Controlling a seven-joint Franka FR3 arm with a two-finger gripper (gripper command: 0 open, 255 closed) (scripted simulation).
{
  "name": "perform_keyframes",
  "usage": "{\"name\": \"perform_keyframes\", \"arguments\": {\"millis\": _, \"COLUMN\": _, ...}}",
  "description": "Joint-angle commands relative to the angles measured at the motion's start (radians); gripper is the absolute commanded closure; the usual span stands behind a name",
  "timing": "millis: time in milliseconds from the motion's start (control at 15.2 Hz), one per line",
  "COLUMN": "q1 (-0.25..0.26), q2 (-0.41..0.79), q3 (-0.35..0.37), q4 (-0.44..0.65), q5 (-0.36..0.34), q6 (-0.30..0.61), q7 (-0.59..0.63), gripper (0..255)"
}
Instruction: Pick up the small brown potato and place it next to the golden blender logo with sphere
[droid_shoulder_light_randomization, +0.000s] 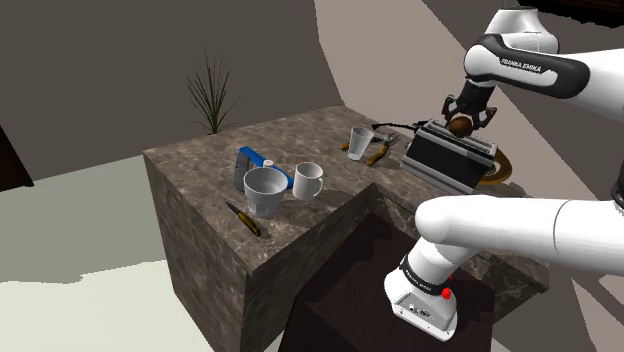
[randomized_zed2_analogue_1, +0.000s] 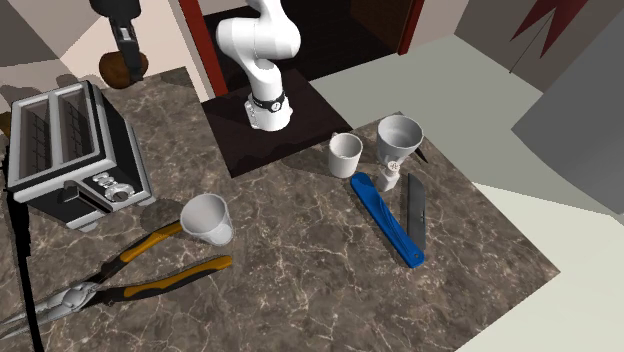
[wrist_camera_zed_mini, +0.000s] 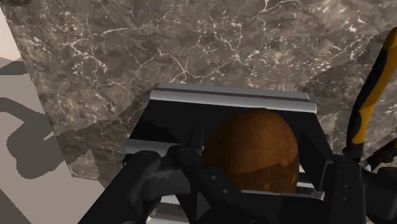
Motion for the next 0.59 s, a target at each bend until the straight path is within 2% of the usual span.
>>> {"name": "perform_keyframes", "arguments": {"millis": 0, "q1": -0.019, "q2": -0.013, "q3": -0.047, "q4": 0.003, "q5": -0.03, "q6": 0.003, "q7": -0.052, "gripper": 255}}
{"name": "perform_keyframes", "arguments": {"millis": 528, "q1": -0.067, "q2": -0.005, "q3": -0.238, "q4": 0.066, "q5": -0.132, "q6": 0.035, "q7": -0.243, "gripper": 255}}
